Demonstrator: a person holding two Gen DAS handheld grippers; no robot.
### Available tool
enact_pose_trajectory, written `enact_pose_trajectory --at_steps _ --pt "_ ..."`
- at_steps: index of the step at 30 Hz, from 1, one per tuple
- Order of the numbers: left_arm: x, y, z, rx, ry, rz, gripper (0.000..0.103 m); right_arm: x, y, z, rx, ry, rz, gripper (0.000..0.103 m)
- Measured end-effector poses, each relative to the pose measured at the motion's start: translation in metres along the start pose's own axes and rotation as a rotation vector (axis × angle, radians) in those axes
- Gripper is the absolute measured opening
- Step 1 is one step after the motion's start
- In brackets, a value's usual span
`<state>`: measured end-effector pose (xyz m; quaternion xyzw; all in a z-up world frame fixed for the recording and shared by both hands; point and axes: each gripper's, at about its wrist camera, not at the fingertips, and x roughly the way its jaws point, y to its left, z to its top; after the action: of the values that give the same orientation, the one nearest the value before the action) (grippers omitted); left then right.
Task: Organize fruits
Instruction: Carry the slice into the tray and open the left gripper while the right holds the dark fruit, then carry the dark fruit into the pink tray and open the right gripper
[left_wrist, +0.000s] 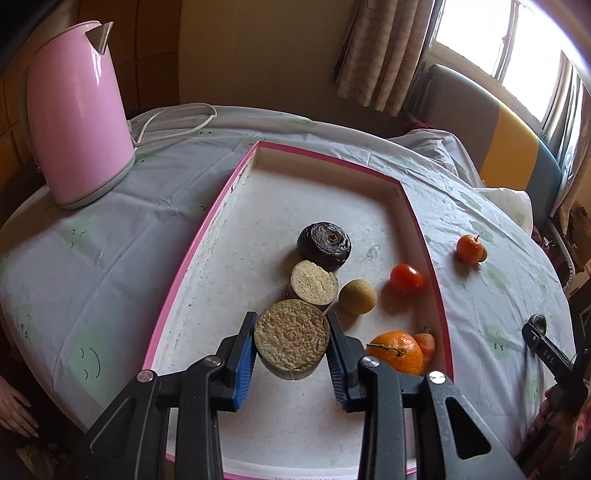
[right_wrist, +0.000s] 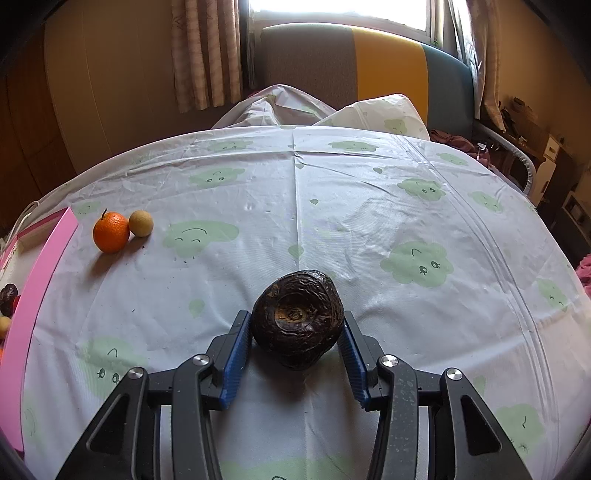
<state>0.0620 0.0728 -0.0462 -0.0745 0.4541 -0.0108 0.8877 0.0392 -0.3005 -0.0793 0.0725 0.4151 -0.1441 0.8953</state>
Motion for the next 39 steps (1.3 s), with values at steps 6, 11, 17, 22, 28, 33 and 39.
enact_pose_trajectory --at_steps 6,11,17,22,28,33,39 --pt "0.003 -0.003 -0.003 -0.005 0.016 -0.003 0.036 0.000 0.000 0.000 0.000 0.000 0.000 0.048" --pt "0.002 -0.006 -0.005 -0.005 0.016 0.002 0.037 0.000 0.001 0.000 -0.003 0.001 -0.003 0.048" --pt "-0.008 -0.007 -0.003 0.003 -0.004 -0.002 0.037 0.000 0.001 -0.001 -0.007 0.001 -0.006 0.048" --pt "-0.015 -0.009 -0.002 0.017 -0.023 0.002 0.037 0.001 0.002 0.000 -0.011 0.004 -0.007 0.048" --pt "-0.021 -0.010 -0.003 0.053 -0.049 0.041 0.037 0.000 0.005 0.001 -0.040 0.011 -0.019 0.047" --pt "-0.021 -0.006 -0.004 0.050 -0.048 0.042 0.037 -0.007 0.015 0.000 -0.082 0.022 -0.002 0.046" --pt "-0.023 -0.004 -0.005 0.050 -0.050 0.035 0.037 -0.024 0.059 -0.005 -0.147 0.032 0.140 0.046"
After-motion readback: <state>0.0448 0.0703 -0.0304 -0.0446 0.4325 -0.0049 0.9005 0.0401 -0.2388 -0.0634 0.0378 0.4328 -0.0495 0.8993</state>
